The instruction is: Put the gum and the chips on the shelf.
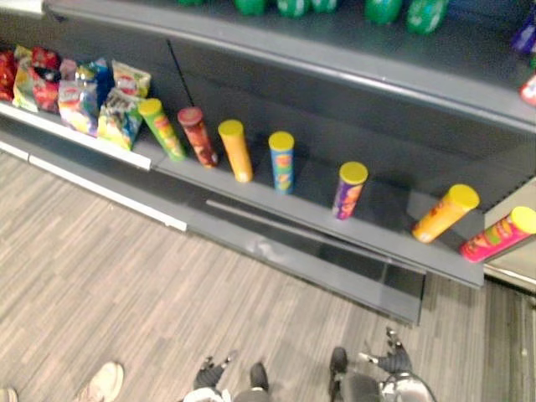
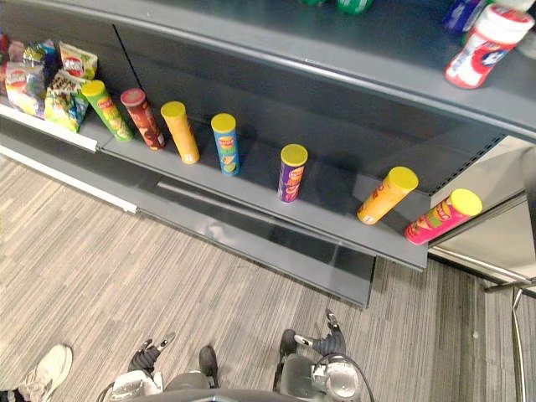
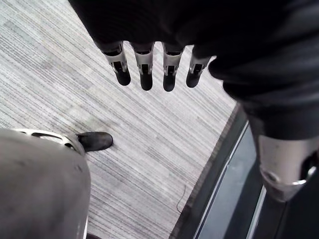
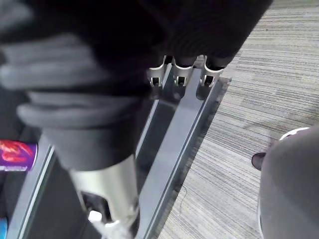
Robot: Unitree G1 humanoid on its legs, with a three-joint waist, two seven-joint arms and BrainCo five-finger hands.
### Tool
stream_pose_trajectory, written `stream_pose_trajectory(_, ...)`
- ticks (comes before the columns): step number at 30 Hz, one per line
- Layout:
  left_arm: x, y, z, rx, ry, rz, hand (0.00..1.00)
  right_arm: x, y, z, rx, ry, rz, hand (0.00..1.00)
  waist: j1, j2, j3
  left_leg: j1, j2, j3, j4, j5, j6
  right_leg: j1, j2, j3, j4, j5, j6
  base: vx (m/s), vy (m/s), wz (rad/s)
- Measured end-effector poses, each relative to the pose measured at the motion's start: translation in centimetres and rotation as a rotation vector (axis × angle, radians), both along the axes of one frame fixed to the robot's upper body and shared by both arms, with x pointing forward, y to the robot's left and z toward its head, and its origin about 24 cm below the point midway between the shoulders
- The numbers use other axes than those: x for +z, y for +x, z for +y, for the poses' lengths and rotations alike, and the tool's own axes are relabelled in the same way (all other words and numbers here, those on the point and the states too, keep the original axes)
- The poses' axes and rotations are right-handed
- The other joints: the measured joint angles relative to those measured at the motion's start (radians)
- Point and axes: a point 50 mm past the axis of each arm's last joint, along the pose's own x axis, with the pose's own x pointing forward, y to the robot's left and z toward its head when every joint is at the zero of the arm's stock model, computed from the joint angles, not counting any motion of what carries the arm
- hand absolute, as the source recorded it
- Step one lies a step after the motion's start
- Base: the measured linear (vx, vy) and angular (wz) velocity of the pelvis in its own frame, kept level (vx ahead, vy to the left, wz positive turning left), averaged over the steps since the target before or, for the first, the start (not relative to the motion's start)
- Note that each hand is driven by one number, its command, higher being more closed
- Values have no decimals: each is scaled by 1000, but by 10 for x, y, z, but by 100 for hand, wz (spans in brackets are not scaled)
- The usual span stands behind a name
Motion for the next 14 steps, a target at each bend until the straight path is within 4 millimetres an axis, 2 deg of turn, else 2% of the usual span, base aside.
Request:
stream_pose_trajectory(1, -2, -7, 0, 41, -16, 13, 0, -7, -7, -7, -68, 47, 39, 0, 1, 0, -23, 16, 0, 1, -1, -6, -1, 21, 2, 0, -17, 3, 3, 50, 6, -1)
stream_pose_trajectory(5, -5, -17, -1, 109, -41, 27, 0, -19, -21, -21, -251, 131, 108, 0, 0, 2, -41, 31, -1, 2, -6, -15, 1, 56, 4, -1, -51, 15, 7, 19, 3, 1)
stream_pose_trajectory(6, -6, -20, -1, 155, -68, 33, 0, -25, -34, -29, -358, 175, 153, 0, 0, 3, -49, 33, -3, 1, -6, -18, 4, 66, 5, -1, -66, 20, 9, 0, 0, 0)
stream_pose_trajectory(7, -7, -22, -2, 164, -80, 37, 0, -28, -42, -31, -394, 189, 185, 0, 0, 4, -51, 34, -4, 0, -6, -19, 4, 69, 4, -2, -68, 21, 9, 47, 11, 4)
stream_pose_trajectory(10, -10, -29, -3, 215, -119, 56, 0, -43, -93, -31, -541, 256, 380, 0, -2, 14, -56, 50, -6, 1, -7, -26, 5, 89, 4, -2, -81, 21, 10, 70, 10, -3)
stream_pose_trajectory(13, -10, -29, -4, 206, -130, 63, 0, -44, -112, -31, -630, 274, 415, 0, -5, 18, -59, 54, -7, 3, -7, -29, 4, 93, 4, -3, -85, 21, 10, 44, 4, -3)
stream_pose_trajectory(14, -10, -29, -5, 204, -132, 63, 0, -44, -113, -31, -637, 279, 417, 0, -5, 18, -60, 54, -8, 2, -7, -29, 4, 94, 4, -3, -85, 21, 10, 0, 0, 0)
